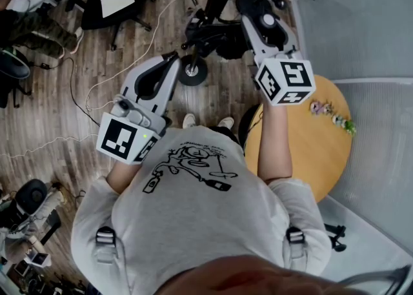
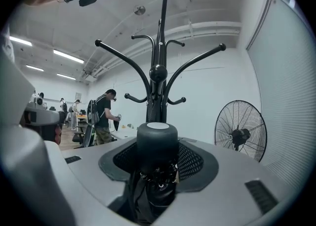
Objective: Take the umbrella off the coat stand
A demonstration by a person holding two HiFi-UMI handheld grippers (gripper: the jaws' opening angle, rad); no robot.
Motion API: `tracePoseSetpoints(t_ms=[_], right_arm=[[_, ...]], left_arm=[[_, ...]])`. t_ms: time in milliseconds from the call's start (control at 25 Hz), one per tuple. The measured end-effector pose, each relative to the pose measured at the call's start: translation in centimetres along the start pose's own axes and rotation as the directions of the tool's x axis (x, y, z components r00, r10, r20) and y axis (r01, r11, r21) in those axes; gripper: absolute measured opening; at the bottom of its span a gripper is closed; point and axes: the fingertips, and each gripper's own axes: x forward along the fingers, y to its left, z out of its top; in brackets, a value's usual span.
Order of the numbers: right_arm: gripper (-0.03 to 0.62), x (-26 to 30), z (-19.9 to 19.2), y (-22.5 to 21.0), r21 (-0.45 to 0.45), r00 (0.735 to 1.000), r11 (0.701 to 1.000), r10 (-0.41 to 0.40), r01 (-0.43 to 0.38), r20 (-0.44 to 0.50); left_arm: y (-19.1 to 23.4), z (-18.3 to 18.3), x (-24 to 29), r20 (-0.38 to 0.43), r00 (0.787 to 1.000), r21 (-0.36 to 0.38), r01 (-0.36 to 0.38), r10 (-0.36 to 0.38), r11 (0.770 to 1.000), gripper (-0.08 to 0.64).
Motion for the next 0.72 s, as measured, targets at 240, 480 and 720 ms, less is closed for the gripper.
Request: tracePoseSetpoints(t_ms=[240, 480, 720], right_arm=[[0.216, -1.2, 0.4, -0.2, -0.009, 1.000, 1.000, -0.007, 0.007, 0.007], [0.216, -2.1, 0.7, -0.4, -0.007, 1.000, 1.000, -0.017, 0.017, 0.011], [0.216, -2.9, 0.9, -0.4, -0.010, 1.000, 1.000, -0.023, 0.023, 0.017]], left_arm=[[-0.8, -0.1, -0.2, 0.001, 1.000, 0.005, 0.003, -0.003, 1.000, 0.009], [-1.3, 0.0, -0.2, 0.003, 1.000, 0.007, 0.014, -0.014, 1.000, 0.009], [-1.9, -0.2, -0.2, 0.003, 1.000, 0.008, 0.021, -0.021, 1.000, 0.009]])
